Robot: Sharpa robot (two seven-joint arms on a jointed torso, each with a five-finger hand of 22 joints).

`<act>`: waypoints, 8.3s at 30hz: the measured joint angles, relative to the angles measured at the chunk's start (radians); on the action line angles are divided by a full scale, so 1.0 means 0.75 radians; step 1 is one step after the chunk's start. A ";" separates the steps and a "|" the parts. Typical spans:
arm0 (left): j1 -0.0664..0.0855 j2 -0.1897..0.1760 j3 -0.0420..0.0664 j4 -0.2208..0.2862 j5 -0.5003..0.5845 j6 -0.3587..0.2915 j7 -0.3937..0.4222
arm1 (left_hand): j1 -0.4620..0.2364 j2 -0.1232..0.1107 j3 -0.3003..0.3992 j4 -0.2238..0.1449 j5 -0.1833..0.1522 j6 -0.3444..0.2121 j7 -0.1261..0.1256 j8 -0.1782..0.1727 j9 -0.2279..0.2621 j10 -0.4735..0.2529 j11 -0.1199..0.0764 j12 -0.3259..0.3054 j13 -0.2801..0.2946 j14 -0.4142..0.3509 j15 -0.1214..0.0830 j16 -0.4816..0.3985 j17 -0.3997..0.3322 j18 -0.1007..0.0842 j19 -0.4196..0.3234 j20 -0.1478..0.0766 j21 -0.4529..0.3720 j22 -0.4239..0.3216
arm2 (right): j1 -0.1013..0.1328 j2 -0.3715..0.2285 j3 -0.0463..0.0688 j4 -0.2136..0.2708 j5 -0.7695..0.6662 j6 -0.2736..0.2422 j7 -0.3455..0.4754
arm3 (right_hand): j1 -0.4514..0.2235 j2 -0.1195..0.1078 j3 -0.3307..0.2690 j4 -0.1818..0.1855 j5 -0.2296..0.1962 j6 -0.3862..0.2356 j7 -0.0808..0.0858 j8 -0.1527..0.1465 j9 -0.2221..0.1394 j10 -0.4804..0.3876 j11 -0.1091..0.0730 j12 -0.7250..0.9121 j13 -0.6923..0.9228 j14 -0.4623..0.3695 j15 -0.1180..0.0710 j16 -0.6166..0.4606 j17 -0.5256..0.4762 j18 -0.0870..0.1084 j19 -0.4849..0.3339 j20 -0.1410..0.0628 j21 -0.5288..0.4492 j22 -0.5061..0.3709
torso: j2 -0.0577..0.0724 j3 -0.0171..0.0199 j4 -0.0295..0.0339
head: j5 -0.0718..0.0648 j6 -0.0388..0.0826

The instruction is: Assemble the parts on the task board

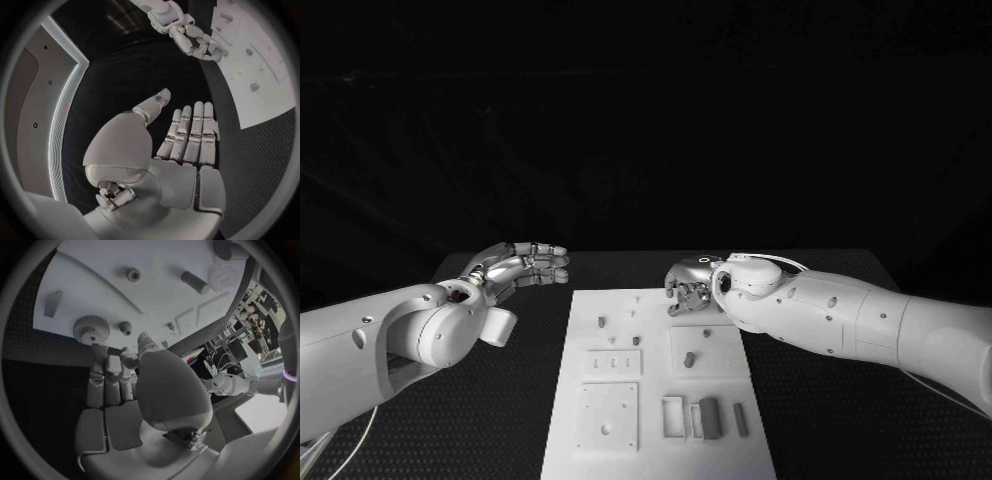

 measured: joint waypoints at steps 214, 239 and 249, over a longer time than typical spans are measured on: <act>-0.008 0.024 -0.002 -0.040 -0.001 0.015 -0.012 | -0.027 0.014 -0.014 0.000 0.000 0.000 0.010 -0.025 -0.016 0.005 0.005 -0.040 -0.011 0.000 0.000 -0.031 -0.001 -0.011 0.009 0.000 -0.026 -0.004 | -0.063 0.266 0.085 -0.177 -0.256 -0.257 -0.089 | -0.606 0.112 0.758 -0.772 0.000 0.251 -0.087 -0.036 0.103 0.083 -0.063 -0.030 0.085 0.052 -0.052 0.137 -0.063 0.010 -0.025 -0.022 0.150 -0.001 | 0.078 0.0084 0.0247 | -0.024 0.017; -0.008 0.025 -0.002 -0.048 -0.001 0.017 -0.013 | -0.027 0.014 -0.018 0.003 0.000 0.000 0.010 -0.025 -0.017 0.005 0.005 -0.040 -0.011 0.000 0.000 -0.031 -0.001 -0.011 0.009 0.000 -0.026 -0.005 | -0.066 0.208 0.085 -0.115 -0.200 -0.319 -0.071 | -0.635 0.083 0.777 -0.769 0.000 0.236 -0.070 -0.047 0.105 0.087 -0.058 -0.031 0.086 0.052 -0.051 0.137 -0.070 0.001 -0.018 -0.024 0.150 -0.001 | 0.076 0.0084 0.0215 | -0.023 0.019; -0.008 0.020 -0.002 -0.046 -0.001 0.017 -0.013 | -0.027 0.014 -0.018 0.003 0.000 0.000 0.010 -0.025 -0.017 0.005 0.005 -0.045 -0.011 0.000 0.000 -0.031 -0.001 -0.011 0.009 0.000 -0.026 -0.005 | -0.067 0.140 0.119 -0.053 -0.119 -0.397 -0.052 | -0.675 0.029 0.787 -0.758 0.000 0.213 -0.072 -0.079 0.107 0.101 -0.043 -0.031 0.086 0.064 -0.039 0.142 -0.069 -0.004 -0.001 -0.032 0.155 0.000 | 0.076 0.0089 0.0192 | -0.021 0.032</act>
